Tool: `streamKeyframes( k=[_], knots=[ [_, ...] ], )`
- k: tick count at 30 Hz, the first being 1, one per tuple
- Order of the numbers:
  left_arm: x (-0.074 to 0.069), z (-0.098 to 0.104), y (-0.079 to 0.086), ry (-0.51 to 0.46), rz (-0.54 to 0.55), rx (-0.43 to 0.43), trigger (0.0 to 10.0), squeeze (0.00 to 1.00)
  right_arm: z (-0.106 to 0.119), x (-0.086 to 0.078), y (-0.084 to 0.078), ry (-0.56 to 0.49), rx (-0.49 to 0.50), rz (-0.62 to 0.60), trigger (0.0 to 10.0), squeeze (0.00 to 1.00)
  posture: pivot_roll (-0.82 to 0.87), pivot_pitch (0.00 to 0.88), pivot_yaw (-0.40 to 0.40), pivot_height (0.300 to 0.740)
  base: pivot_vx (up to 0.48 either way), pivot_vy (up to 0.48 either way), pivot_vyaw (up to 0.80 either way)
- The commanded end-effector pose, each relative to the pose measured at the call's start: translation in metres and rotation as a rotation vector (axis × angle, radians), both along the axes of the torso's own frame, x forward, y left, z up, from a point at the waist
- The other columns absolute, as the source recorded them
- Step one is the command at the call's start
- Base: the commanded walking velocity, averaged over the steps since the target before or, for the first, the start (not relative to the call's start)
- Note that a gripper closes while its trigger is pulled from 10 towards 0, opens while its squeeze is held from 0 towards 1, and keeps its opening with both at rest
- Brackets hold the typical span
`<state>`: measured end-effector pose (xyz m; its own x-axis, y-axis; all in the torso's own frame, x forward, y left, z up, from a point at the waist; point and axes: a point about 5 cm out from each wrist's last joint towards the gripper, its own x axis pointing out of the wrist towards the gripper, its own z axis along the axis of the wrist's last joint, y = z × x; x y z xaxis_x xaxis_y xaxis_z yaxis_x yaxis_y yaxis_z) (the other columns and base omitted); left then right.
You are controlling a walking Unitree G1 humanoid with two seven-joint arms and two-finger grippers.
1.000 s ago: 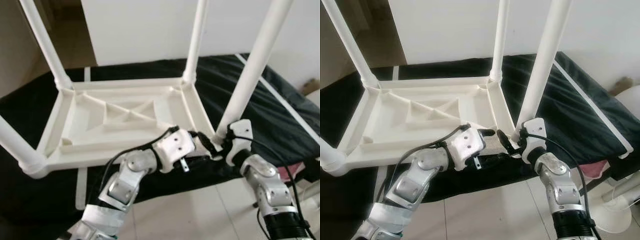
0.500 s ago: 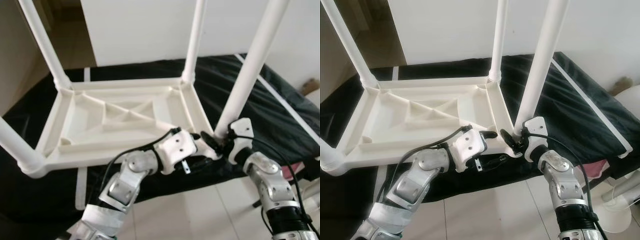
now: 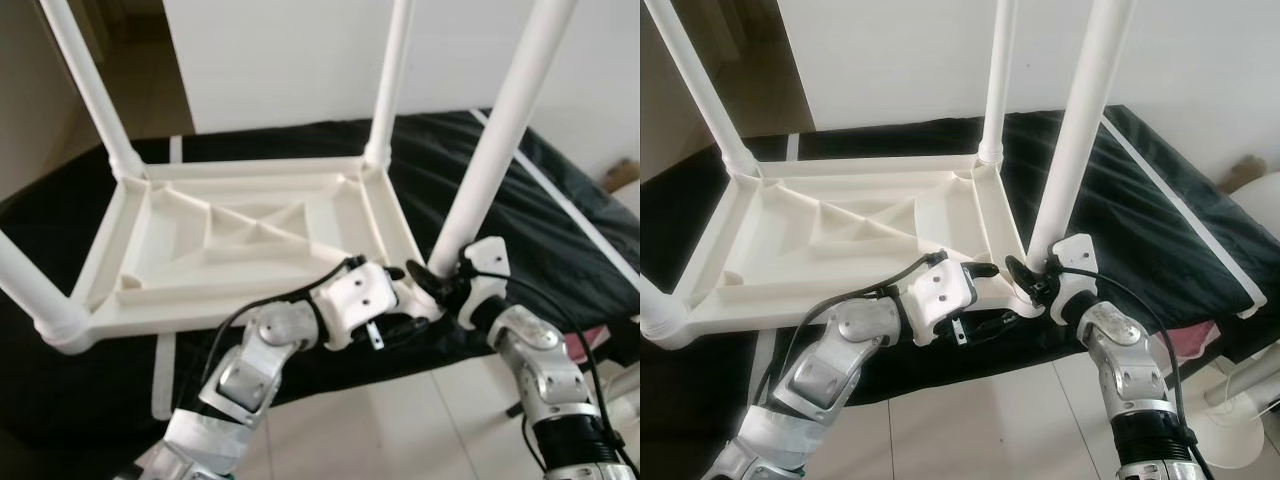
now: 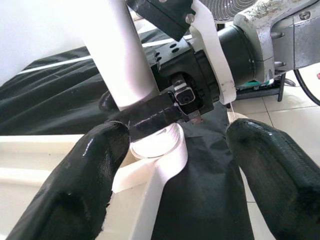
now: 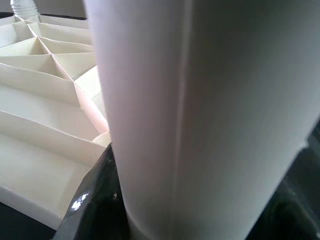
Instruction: Building children table
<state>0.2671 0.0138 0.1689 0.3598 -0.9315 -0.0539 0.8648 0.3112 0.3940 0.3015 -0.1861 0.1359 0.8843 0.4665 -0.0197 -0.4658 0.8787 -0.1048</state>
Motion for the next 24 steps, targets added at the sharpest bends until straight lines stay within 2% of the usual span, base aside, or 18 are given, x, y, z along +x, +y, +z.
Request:
streamKeyframes(
  k=[1, 5, 7, 10, 13, 15, 17, 22, 24],
  knots=[
    [-0.004, -0.002, -0.002, 0.011, -0.008, -0.004, 10.0, 0.0, -0.015, -0.005, 0.004, 0.064, 0.011, 0.0, 10.0, 0.0, -0.02, 0.0, -0.044, 0.74, 0.0, 0.0, 0.0],
    [-0.004, -0.002, -0.002, 0.012, -0.01, -0.004, 10.0, 0.0, -0.015, -0.005, 0.004, 0.06, 0.023, -0.037, 10.0, 0.0, -0.01, 0.0, -0.045, 0.74, 0.0, 0.0, 0.0],
    [-0.005, -0.002, -0.002, 0.012, -0.011, -0.004, 10.0, 0.0, -0.015, -0.004, 0.005, 0.05, 0.06, -0.113, 10.0, 0.0, -0.01, 0.0, -0.047, 0.74, 0.0, 0.0, 0.0],
    [-0.005, -0.002, -0.002, 0.012, -0.01, -0.004, 10.0, 0.0, -0.015, -0.004, 0.006, 0.048, 0.077, -0.138, 10.0, 0.0, -0.01, 0.0, -0.047, 0.74, 0.0, 0.0, 0.0],
    [-0.005, -0.003, -0.001, 0.014, -0.009, -0.004, 10.0, 0.0, -0.017, -0.005, 0.01, 0.047, 0.143, -0.279, 10.0, 0.0, -0.01, 0.0, -0.052, 0.74, 0.0, 0.0, 0.0],
    [-0.005, -0.003, -0.001, 0.015, -0.009, -0.004, 10.0, 0.0, -0.018, -0.006, 0.011, 0.05, 0.154, -0.327, 10.0, 0.0, -0.01, 0.0, -0.052, 0.74, 0.0, 0.0, 0.0],
    [-0.006, -0.003, -0.001, 0.016, -0.009, -0.005, 10.0, 0.0, -0.02, -0.008, 0.012, 0.057, 0.171, -0.425, 10.0, 0.0, -0.01, 0.0, -0.053, 0.74, 0.0, 0.0, 0.0],
    [-0.006, -0.003, -0.002, 0.016, -0.011, -0.005, 10.0, 0.0, -0.021, -0.012, 0.024, 0.074, 0.184, -0.516, 10.0, 0.0, -0.01, 0.0, -0.054, 0.74, 0.0, 0.0, 0.0],
    [-0.006, -0.002, -0.002, 0.012, -0.011, -0.007, 10.0, 0.0, -0.021, -0.013, 0.032, 0.079, 0.193, -0.595, 10.0, 0.0, -0.01, 0.0, -0.055, 0.74, 0.0, 0.0, 0.0]
  ],
)
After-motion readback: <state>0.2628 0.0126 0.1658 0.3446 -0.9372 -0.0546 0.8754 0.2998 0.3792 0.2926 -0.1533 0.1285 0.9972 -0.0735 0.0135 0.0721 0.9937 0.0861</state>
